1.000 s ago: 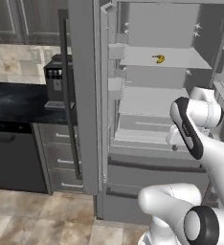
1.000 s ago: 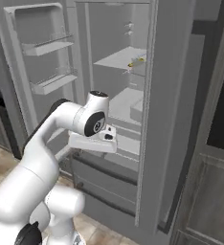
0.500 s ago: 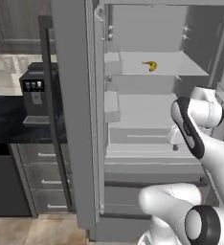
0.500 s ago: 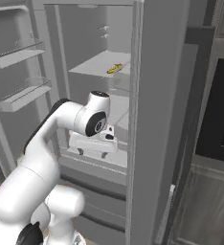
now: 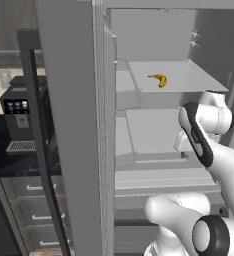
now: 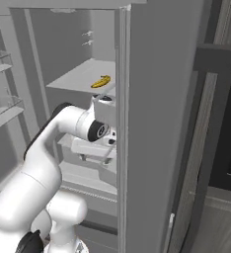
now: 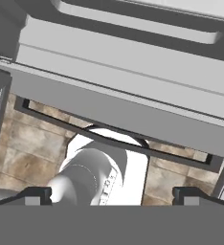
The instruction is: Place the cold items (banana and garlic) from the fridge in one tupperware on the dining counter. Place the warm items (hot dog and kebab skewer) in the stove area in another tupperware.
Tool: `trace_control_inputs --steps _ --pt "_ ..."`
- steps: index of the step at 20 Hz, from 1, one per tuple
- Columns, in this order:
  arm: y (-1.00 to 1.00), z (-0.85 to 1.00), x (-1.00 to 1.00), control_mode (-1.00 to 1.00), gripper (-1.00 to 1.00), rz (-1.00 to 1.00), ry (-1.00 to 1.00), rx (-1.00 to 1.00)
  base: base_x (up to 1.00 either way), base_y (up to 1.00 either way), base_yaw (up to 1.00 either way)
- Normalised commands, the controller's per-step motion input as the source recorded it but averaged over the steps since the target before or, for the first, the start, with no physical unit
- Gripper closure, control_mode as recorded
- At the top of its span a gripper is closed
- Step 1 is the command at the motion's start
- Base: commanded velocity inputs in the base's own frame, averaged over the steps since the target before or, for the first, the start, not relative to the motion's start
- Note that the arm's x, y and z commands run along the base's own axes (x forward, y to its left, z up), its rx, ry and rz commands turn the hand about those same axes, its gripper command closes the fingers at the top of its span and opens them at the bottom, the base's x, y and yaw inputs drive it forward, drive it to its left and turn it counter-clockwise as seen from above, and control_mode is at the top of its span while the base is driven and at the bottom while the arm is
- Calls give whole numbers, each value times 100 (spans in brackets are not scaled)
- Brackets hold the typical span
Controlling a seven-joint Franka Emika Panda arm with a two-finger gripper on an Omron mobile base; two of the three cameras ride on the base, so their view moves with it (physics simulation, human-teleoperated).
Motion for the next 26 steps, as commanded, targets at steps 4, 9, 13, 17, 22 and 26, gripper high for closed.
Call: trace_control_inputs --steps 4,9,13,17,22,26 --pt "0 0 0 100 -100 0 0 0 80 0 -11" --pt "0 3 9 -100 -100 0 -1 0 48 0 -3" --pt "-1 65 49 -100 -100 -2 -14 0 0 0 0" --pt "-6 87 57 -100 -100 -3 -11 0 0 0 0" --pt "0 82 63 -100 -100 -10 -9 0 0 0 0" --pt "7 64 76 -100 -100 -13 -13 -2 0 0 0"
